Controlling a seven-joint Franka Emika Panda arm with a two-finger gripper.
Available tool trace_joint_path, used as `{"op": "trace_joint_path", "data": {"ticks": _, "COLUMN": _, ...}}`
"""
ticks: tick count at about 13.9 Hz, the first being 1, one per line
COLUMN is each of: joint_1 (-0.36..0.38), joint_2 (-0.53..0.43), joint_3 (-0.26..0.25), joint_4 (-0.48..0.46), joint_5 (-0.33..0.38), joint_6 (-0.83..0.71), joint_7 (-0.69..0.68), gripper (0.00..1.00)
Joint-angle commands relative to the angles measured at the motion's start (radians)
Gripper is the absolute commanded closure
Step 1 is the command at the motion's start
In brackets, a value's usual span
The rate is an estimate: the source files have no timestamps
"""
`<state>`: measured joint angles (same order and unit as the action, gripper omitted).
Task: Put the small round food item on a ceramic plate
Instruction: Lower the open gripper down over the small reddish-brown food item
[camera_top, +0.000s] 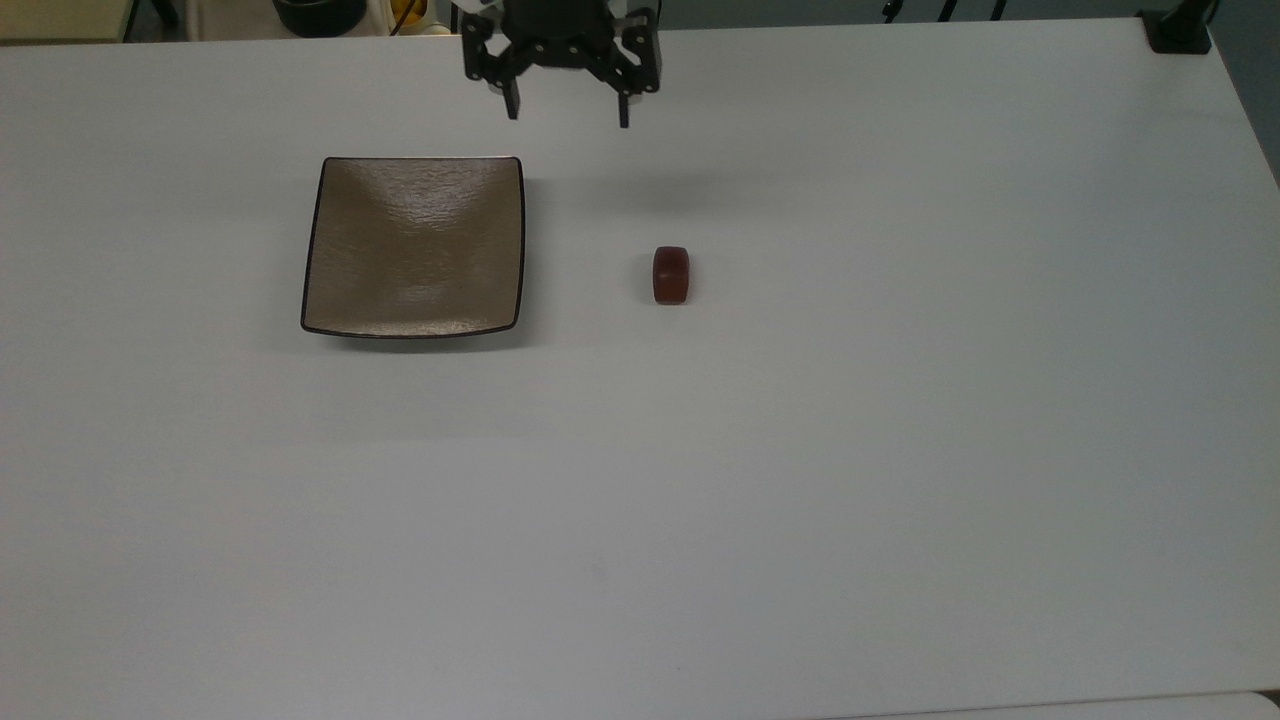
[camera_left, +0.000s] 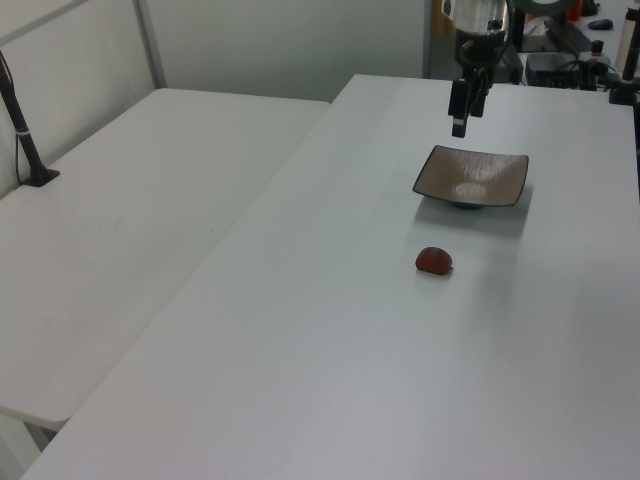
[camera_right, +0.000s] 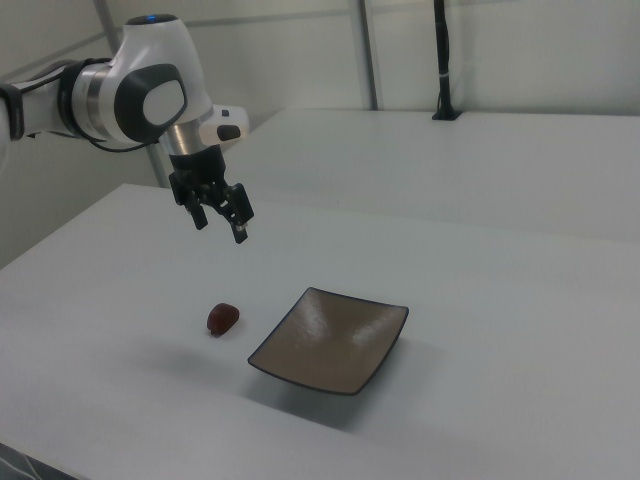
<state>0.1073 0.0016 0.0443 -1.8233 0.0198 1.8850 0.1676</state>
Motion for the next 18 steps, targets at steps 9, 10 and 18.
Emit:
{"op": "trace_joint_path", "data": {"ticks": 9, "joint_1": -0.005, "joint_2": 0.291, "joint_3": 0.151, "joint_4": -0.022, "joint_5": -0.026, "joint_6": 0.286, "joint_7": -0.013, "gripper": 0.0}}
{"op": "trace_joint_path", "data": {"ticks": 10, "joint_1": -0.003, "joint_2": 0.304, "joint_3": 0.158, "joint_4": -0.022, "joint_5": -0.038, "joint_6": 0.286, "joint_7": -0.011, "gripper": 0.0}}
{"op": "trace_joint_path", "data": {"ticks": 18, "joint_1": 0.009, "joint_2": 0.402, "joint_3": 0.17, "joint_4": -0.04, "joint_5": -0.106, "joint_6": 0.287, "joint_7": 0.036, "gripper": 0.32}}
